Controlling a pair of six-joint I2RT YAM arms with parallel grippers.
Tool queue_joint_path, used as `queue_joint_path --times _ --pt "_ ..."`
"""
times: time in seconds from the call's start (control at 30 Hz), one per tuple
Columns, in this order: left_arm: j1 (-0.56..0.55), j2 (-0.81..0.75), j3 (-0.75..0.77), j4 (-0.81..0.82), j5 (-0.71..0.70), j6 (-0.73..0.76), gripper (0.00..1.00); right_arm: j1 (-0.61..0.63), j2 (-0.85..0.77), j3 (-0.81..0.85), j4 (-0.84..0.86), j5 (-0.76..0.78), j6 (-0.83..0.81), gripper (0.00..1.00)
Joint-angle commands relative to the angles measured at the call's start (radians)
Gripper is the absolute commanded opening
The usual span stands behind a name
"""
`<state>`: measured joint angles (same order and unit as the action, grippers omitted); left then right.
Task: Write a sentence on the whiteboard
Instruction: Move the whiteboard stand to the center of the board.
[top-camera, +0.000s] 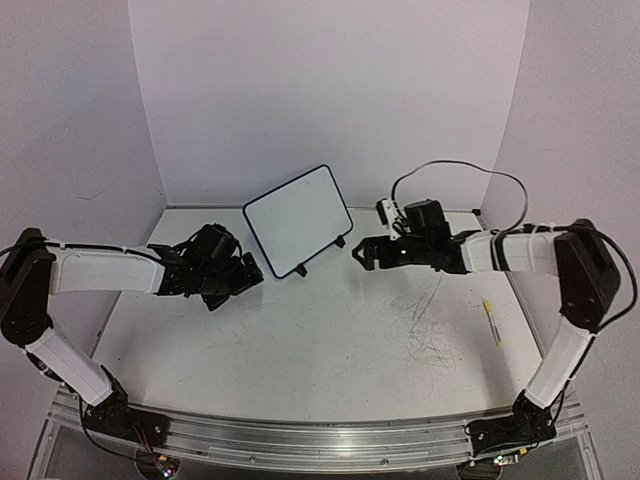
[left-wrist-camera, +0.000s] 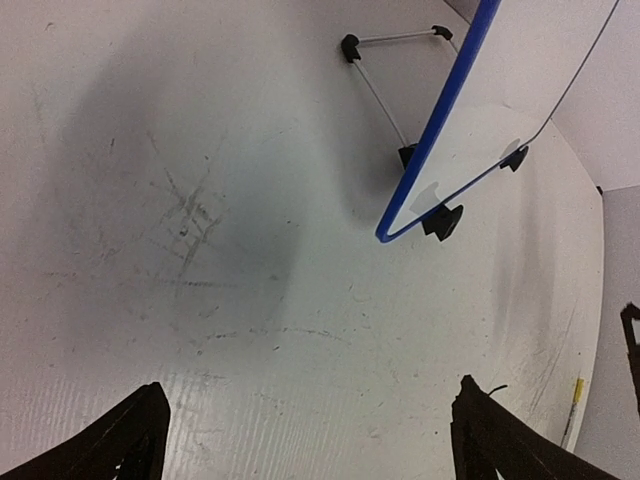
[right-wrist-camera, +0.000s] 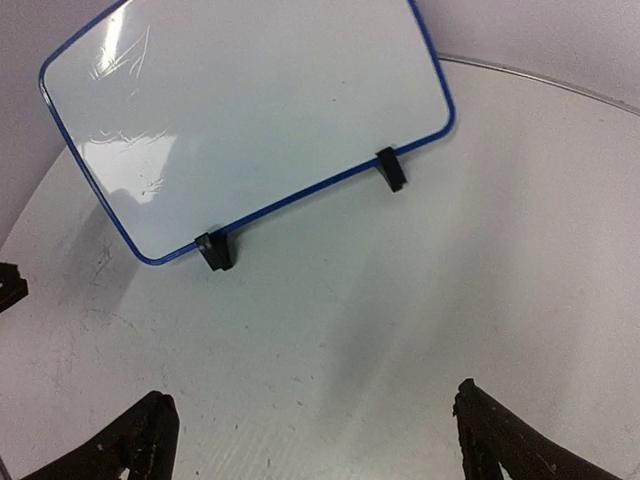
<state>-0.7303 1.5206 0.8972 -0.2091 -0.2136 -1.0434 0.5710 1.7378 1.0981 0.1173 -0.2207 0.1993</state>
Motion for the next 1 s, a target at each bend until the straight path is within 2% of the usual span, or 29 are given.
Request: queue_joint_path --times 0.0,0.27,0.4,0.5,0.63,0.9,0.97 --pt "0.021 -0.175 -0.085 0.008 -0.018 0.063 0.99 0.084 0.219 0.241 -0.052 0.065 -0.081 0.94" --pt "0.045 -0.394 -0.188 -0.02 -0.037 0.146 0.99 0.19 0.556 0.587 -0.178 0.163 -0.135 0.81" --pt "0.047 -0.453 -0.191 -0.045 -0.053 0.181 0.99 0.2 0.651 0.697 -0.206 0.153 -0.135 0.78" --pt "0.047 -0.478 -0.184 -0.055 -0.057 0.199 0.99 0.206 0.727 0.786 -0.259 0.145 -0.145 0.71" --pt "0.049 -0.49 -0.17 -0.061 -0.049 0.217 0.99 0.213 0.793 0.879 -0.298 0.147 -0.159 0.58" --pt "0.049 -0.521 -0.148 -0.101 -0.072 0.262 0.99 0.217 0.856 0.976 -0.316 0.15 -0.167 0.44" --pt "0.049 -0.531 -0.136 -0.113 -0.083 0.284 0.99 0.219 0.872 0.999 -0.317 0.143 -0.173 0.38"
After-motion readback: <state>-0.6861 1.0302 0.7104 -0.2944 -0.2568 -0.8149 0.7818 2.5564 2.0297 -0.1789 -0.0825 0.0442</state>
